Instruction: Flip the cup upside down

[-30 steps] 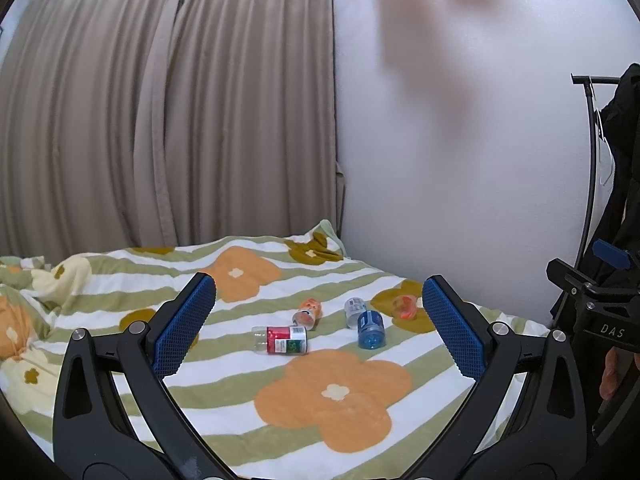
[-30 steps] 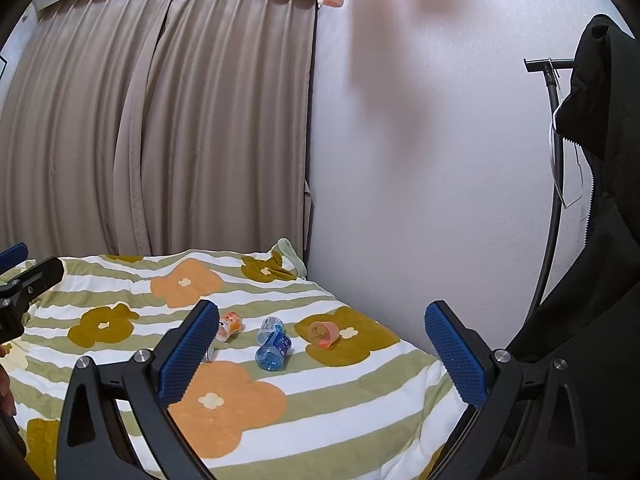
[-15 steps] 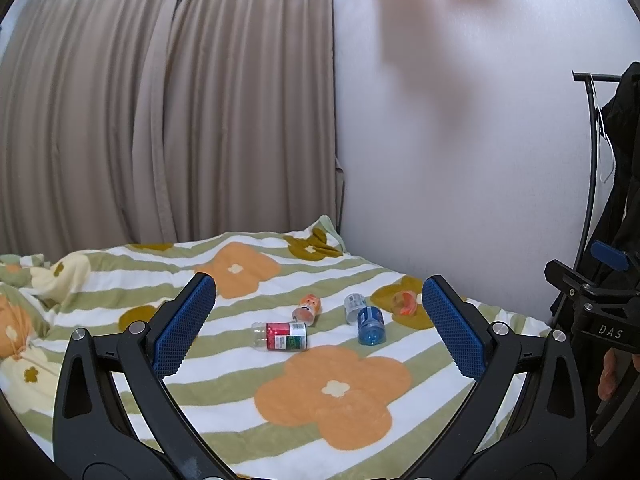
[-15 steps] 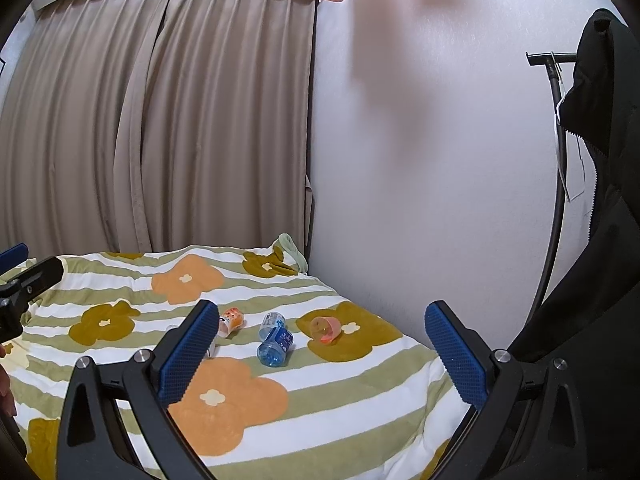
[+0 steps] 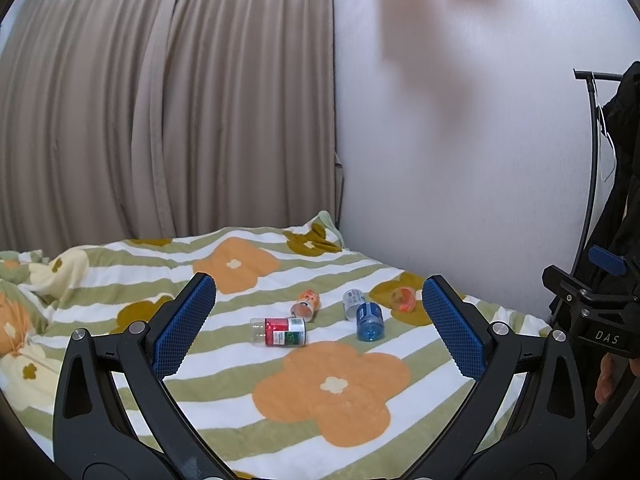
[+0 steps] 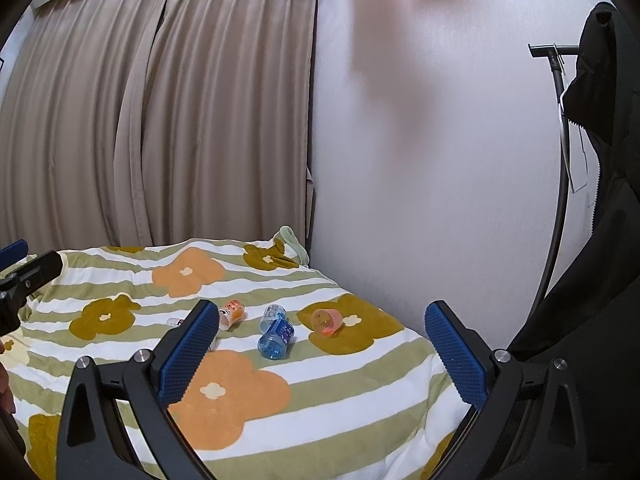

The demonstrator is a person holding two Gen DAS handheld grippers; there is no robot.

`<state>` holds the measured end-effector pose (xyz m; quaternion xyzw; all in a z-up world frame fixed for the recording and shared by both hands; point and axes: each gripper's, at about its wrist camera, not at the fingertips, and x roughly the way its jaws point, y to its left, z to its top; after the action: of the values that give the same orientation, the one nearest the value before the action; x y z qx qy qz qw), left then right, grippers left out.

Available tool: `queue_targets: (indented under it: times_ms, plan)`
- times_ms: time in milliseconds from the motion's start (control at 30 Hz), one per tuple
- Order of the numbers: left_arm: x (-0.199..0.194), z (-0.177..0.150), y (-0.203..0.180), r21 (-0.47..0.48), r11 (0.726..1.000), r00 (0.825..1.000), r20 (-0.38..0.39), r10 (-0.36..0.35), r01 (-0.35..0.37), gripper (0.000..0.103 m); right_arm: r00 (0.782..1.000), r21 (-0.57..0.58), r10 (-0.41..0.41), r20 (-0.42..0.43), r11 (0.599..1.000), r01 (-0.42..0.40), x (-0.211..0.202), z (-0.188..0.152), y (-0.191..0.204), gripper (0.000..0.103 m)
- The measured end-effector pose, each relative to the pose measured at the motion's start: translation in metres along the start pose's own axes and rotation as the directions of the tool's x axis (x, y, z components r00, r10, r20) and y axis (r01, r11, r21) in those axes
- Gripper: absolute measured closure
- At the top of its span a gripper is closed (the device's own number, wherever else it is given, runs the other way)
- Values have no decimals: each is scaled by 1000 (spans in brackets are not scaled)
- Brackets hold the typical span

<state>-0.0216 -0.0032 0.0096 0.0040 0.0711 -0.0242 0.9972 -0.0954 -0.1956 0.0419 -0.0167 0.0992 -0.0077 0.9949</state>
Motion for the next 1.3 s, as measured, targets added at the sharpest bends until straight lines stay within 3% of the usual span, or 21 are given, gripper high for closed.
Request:
queue_targets:
  times_ms: [800,1133,1300]
  plan:
    - [7,0,-5,1,1000,1000,-20,-5,5,0,1000,7,0,-10,1000,1,-1,5,4,0]
    - [28,5,-3,9,1000,998,-55,-11,12,0,999,13,21,-36,1000,-21,-2,5,5,0]
    - [67,24,5,19,998,991,-120,-61,64,0,994,25,78,-74,997,-77,9,11,9,0]
